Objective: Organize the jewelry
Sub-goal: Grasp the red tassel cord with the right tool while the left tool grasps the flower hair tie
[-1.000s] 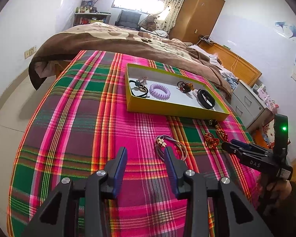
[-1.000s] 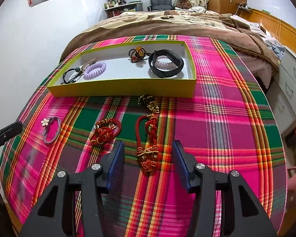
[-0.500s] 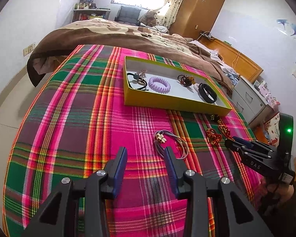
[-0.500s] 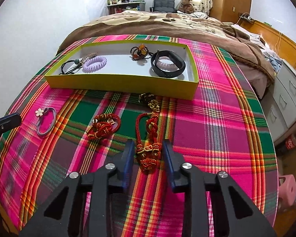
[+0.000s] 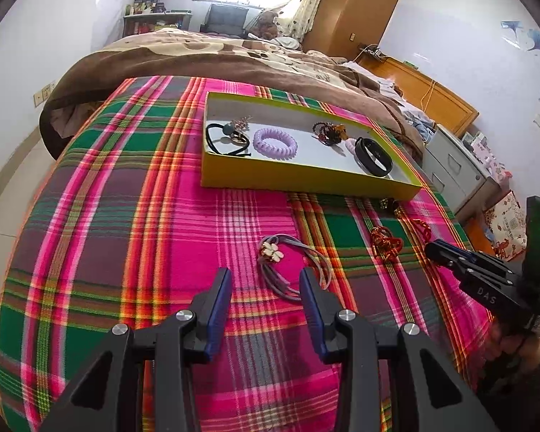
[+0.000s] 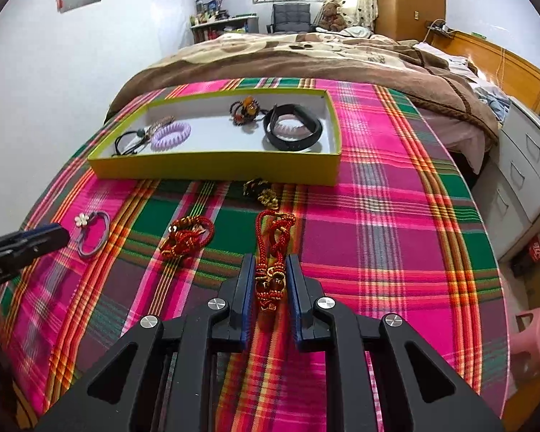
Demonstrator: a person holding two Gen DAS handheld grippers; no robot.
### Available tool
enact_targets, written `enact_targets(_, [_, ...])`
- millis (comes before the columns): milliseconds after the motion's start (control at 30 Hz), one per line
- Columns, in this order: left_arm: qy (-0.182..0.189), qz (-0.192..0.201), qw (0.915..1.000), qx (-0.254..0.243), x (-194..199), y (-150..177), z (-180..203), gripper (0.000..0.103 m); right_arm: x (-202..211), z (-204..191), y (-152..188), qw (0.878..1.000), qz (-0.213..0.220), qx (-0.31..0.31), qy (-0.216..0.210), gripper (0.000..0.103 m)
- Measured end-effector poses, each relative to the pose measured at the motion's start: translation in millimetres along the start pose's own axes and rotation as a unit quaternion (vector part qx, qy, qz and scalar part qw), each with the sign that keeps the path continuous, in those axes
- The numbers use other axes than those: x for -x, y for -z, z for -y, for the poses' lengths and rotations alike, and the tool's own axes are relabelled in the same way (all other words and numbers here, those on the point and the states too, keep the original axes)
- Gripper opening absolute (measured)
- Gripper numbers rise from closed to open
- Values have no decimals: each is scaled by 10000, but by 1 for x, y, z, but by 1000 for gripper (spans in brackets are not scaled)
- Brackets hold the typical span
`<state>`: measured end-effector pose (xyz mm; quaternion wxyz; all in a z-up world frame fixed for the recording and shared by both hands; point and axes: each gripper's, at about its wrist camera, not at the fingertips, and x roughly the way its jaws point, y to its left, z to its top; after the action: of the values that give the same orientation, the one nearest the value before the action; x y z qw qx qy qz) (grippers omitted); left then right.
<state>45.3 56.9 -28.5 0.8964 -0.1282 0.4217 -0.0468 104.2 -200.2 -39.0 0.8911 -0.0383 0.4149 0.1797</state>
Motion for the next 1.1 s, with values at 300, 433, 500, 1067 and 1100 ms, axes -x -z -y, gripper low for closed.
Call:
enact_targets(300, [-249,-46,9994,-233,-15,-7,12,38,9,7,0,9997,92,-188,-79,17])
enact_targets(433, [-422,-76,9986,-301,-21,-10,13,38,12,6,0,9997,114,-189,-107,17])
enact_targets(500, [-612,-73,9968,-510,-24,-10,19,38,13,5,0,9997,139,-171,-119,17])
enact_targets(1067, [-598,-68,9966,-557,-26,-13,22,17,12,1,-2,9993,179,-279,-172,17])
enact_targets(1100, [-577,-60,9968,-558,-25,-13,22,17,12,2,-3,9993,185,-286,-174,17])
